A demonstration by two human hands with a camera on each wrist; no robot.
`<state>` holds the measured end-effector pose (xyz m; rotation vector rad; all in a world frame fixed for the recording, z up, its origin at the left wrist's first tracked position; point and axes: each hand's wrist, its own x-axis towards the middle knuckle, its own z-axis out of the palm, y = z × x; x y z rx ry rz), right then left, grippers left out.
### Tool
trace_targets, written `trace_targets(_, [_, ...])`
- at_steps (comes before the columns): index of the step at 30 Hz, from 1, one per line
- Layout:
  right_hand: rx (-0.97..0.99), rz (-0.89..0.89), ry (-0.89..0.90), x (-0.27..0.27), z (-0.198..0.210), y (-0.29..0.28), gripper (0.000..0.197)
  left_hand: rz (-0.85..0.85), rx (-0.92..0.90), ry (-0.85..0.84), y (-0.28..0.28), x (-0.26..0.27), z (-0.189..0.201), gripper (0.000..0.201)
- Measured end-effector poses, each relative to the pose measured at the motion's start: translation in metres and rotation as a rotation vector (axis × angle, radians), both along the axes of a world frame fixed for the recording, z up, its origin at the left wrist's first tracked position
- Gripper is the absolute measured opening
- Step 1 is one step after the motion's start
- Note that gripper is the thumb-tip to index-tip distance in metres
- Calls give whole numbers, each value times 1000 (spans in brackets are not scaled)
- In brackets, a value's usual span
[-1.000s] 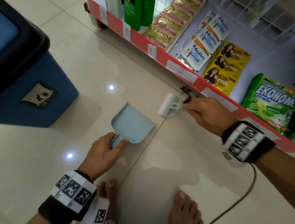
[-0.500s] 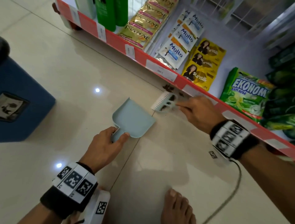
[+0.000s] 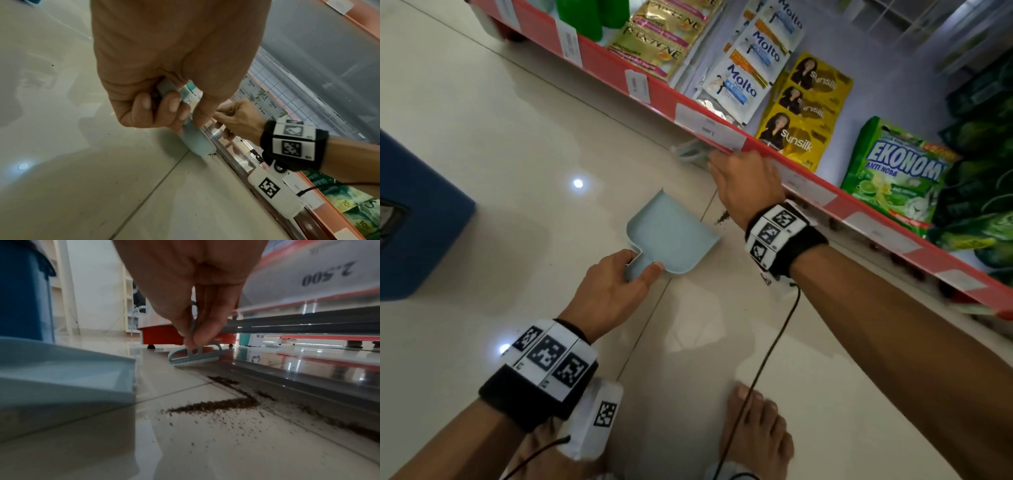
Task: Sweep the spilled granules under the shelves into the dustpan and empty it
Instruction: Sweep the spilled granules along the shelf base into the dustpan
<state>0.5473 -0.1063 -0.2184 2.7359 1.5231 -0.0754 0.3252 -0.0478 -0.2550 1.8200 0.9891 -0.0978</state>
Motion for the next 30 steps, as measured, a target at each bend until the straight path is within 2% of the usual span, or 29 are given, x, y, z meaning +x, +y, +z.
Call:
trace_targets(3, [-1, -75, 5, 2, -3, -16, 22, -11, 4, -7, 0, 2, 1, 38])
trace_targets(7, [-64, -119, 89, 4, 4, -74, 28, 3, -2, -13, 0, 1, 0, 36])
trace_targets(10, [25, -148, 110, 5, 22, -101, 33, 0, 3, -19, -2, 1, -1, 35])
trace_targets(13, [176, -64, 119, 3, 39, -90, 29, -17, 13, -17, -4, 3, -3, 34])
trace_targets(15, [207, -15, 125, 0, 40, -68, 28, -39, 20, -21, -6, 6, -4, 35])
trace_targets(17, [165, -8, 133, -2, 32, -44, 28, -59, 36, -24, -7, 6, -4, 37])
trace_targets(21, [24, -69, 22, -5, 13, -18, 22, -59, 47, -18, -6, 5, -4, 37])
trace_targets(25, [-69, -81, 54, 1, 9, -49, 24, -42, 40, -25, -3, -1, -4, 37])
trace_targets(30, [130, -30, 71, 6, 21, -81, 29, -27, 28, -17, -4, 1, -5, 38])
